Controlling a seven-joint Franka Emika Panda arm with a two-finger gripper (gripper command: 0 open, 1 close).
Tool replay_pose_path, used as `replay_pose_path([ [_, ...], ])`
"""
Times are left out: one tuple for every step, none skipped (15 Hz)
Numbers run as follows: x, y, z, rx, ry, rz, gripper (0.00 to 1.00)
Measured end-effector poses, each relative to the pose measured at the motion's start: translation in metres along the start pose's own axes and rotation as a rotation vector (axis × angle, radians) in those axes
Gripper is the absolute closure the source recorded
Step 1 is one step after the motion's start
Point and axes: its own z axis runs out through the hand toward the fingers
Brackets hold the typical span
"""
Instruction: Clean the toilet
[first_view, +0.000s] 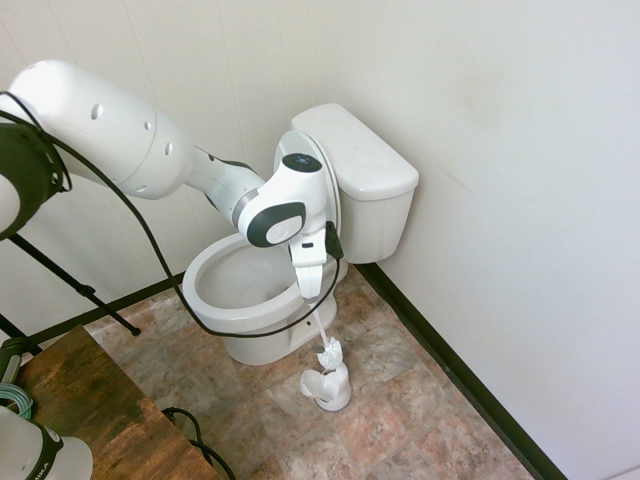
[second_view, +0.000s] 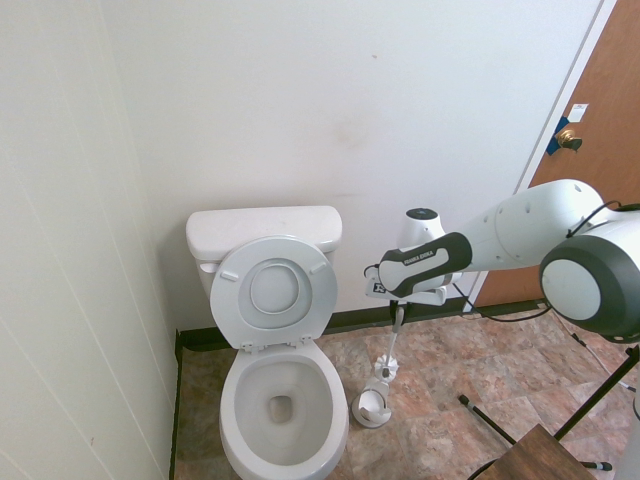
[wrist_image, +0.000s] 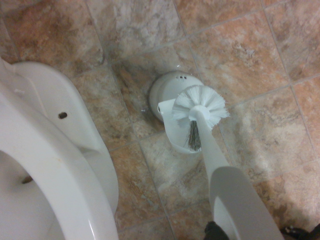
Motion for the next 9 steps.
replay_pose_path([
  [0.001,-0.002,0.013,-0.014,-0.010,-0.003,1.00],
  [0.002,-0.004,0.025,-0.026,-0.018,-0.005,1.00],
  [0.004,-0.006,0.035,-0.035,-0.025,-0.003,1.00],
  [0.006,-0.008,0.045,-0.044,-0.031,0.000,1.00],
  [0.009,-0.011,0.054,-0.050,-0.034,0.004,1.00],
  [0.012,-0.014,0.063,-0.055,-0.036,0.009,1.00],
  [0.015,-0.018,0.070,-0.058,-0.038,0.013,1.00],
  [0.018,-0.022,0.077,-0.059,-0.040,0.016,1.00],
  [0.020,-0.025,0.083,-0.061,-0.042,0.018,1.00],
])
